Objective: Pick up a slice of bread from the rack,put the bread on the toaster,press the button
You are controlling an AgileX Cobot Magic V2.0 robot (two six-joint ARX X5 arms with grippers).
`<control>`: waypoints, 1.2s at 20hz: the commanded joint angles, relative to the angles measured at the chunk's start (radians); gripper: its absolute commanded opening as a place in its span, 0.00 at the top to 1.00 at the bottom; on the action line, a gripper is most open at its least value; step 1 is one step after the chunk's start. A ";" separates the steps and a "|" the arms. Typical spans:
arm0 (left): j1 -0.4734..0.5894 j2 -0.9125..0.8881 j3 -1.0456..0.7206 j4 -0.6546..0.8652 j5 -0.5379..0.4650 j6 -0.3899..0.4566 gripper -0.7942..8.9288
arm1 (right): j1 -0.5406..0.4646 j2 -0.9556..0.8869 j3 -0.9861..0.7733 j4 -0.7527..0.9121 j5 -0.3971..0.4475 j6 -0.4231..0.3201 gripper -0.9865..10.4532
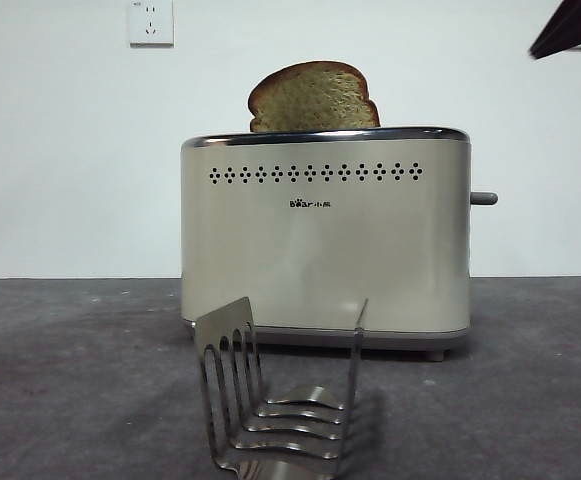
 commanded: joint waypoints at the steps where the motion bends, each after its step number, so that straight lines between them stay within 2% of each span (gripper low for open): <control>1: 0.002 -0.030 -0.004 0.003 0.005 -0.114 0.93 | -0.002 0.075 0.003 0.082 -0.056 0.098 0.92; 3: -0.004 -0.059 -0.005 0.002 0.006 -0.133 0.93 | -0.002 0.144 0.003 0.150 -0.106 0.146 0.92; 6: -0.026 -0.121 -0.024 0.002 0.033 -0.148 0.93 | -0.003 0.232 0.003 0.211 -0.121 0.182 0.92; 13: -0.039 -0.328 -0.235 0.002 0.055 -0.202 0.93 | -0.040 0.360 0.003 0.278 -0.138 0.187 0.92; 19: -0.038 -0.421 -0.407 0.002 0.047 -0.225 0.93 | -0.040 0.466 0.003 0.326 -0.165 0.198 0.92; 24: -0.038 -0.443 -0.473 0.002 -0.031 -0.231 0.93 | -0.040 0.508 0.003 0.327 -0.155 0.198 0.92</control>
